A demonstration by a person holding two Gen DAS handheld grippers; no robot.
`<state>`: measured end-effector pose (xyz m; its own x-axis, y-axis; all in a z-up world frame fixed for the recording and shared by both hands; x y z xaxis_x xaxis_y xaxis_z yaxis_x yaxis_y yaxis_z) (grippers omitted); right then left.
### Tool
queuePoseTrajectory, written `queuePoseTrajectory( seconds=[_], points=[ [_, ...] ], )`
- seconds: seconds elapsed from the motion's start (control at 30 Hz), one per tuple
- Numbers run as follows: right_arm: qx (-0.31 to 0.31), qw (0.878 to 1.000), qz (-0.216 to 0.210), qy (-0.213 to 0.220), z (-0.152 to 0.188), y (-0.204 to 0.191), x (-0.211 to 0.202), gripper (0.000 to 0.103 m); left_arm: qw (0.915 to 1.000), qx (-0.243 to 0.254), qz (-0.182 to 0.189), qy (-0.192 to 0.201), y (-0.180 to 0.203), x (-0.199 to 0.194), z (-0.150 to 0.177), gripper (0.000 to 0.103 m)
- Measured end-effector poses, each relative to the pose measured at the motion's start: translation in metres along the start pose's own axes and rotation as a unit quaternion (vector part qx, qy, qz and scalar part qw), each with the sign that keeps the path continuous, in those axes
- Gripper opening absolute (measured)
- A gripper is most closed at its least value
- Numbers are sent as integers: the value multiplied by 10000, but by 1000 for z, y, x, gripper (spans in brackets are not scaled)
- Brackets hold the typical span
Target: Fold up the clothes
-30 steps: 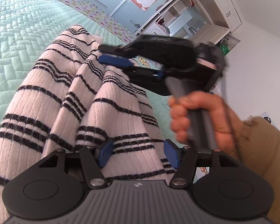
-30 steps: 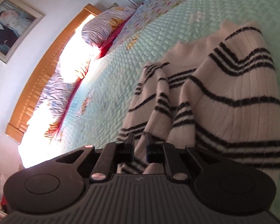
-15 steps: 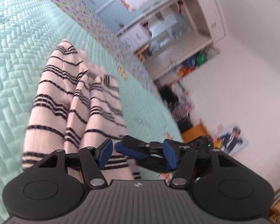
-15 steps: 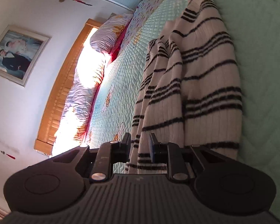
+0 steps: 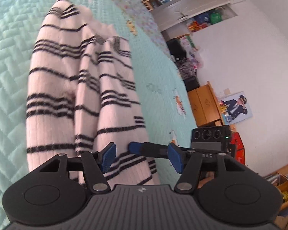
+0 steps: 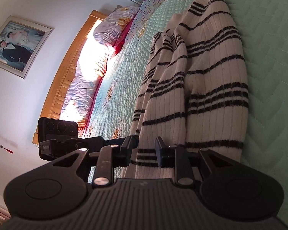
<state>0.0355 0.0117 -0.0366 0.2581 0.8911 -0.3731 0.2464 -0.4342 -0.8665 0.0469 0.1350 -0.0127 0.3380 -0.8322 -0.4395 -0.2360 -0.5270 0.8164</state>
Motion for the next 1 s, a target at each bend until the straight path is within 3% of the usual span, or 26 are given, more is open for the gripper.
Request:
queuePoseTrajectory(
  seconds=[0.13,0.3,0.47,0.57,0.67,0.73,0.77,0.8,0.87,1.0],
  points=[
    [-40,10000,-63,-30,-2,-1,1,29,9992,231,335,-68,18,0,0,62],
    [-254,9993,116,-254,6,-3,6,29,9992,-14,65,-406,-10,15,12,60],
    [-238,9987,294,-354,17,1,9,25,9994,60,189,-280,-6,6,11,55],
    [-292,9982,309,-420,18,-1,8,23,9987,183,278,-396,2,12,11,55],
    [-423,9971,357,-521,18,-2,5,23,9984,82,60,-563,-14,22,18,57],
    [-375,9955,585,-642,21,10,9,14,9976,-38,-155,-668,-30,29,24,44],
    [-320,9954,598,-679,22,17,12,3,9970,-109,-284,-718,-40,32,27,15],
    [-261,9954,583,-710,24,25,15,0,9954,-276,-540,-739,-56,35,30,3],
    [-145,9958,537,-729,25,34,17,0,9954,-596,-266,-694,-64,34,30,3],
    [-186,9956,586,-701,27,35,17,0,9951,-325,-519,-772,-59,37,29,3]
  ],
)
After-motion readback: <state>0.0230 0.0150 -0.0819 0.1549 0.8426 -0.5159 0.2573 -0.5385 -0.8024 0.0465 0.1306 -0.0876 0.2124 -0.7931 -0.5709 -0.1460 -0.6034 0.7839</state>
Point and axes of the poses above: each gripper's, at about its wrist camera, not at the fingertips, and x roughly the way its jaws point, y to its right, z to its underside, the point moved 10 cm from there along x, roughly the way its jaws point, and after that the axes turned 1 degree about -z, right-handed, at the moved point
